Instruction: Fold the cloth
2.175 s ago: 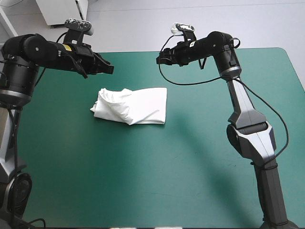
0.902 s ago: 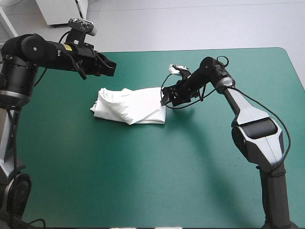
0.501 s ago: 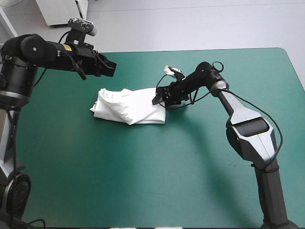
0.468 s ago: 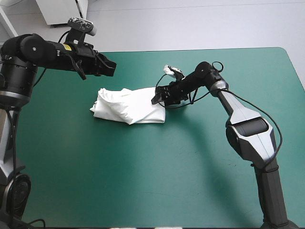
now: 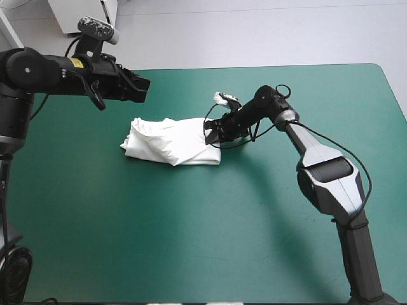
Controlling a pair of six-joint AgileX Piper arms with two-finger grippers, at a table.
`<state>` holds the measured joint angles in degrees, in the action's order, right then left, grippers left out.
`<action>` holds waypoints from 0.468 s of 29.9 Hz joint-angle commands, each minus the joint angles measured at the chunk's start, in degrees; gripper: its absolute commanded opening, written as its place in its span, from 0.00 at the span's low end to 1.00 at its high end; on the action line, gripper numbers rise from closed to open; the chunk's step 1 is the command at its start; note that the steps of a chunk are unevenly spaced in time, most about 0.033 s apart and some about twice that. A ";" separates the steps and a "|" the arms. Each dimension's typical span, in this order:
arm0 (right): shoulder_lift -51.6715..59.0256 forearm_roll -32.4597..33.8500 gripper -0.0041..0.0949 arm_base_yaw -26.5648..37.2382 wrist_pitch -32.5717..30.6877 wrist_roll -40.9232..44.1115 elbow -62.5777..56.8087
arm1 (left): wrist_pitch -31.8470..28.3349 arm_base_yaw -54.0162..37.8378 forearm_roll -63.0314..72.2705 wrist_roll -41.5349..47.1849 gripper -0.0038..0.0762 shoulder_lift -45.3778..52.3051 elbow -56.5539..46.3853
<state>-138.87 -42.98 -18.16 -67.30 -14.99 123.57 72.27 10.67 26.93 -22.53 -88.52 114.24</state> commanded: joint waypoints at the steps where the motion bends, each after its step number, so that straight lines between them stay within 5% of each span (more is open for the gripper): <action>1: 4.31 8.16 0.04 3.44 -2.43 1.10 0.58 | 1.45 -0.01 2.35 0.82 0.33 3.20 1.38; 7: 11.46 13.36 0.04 13.07 -2.52 1.63 -2.07 | 1.45 -0.01 2.38 1.45 0.33 4.58 1.38; 14: 24.01 24.07 0.04 26.14 -2.52 -0.82 -19.01 | 1.45 -0.01 2.83 1.45 0.33 4.99 1.38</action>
<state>-123.39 -21.89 3.97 -69.45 -14.15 109.35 72.27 10.67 26.93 -21.54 -85.79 114.24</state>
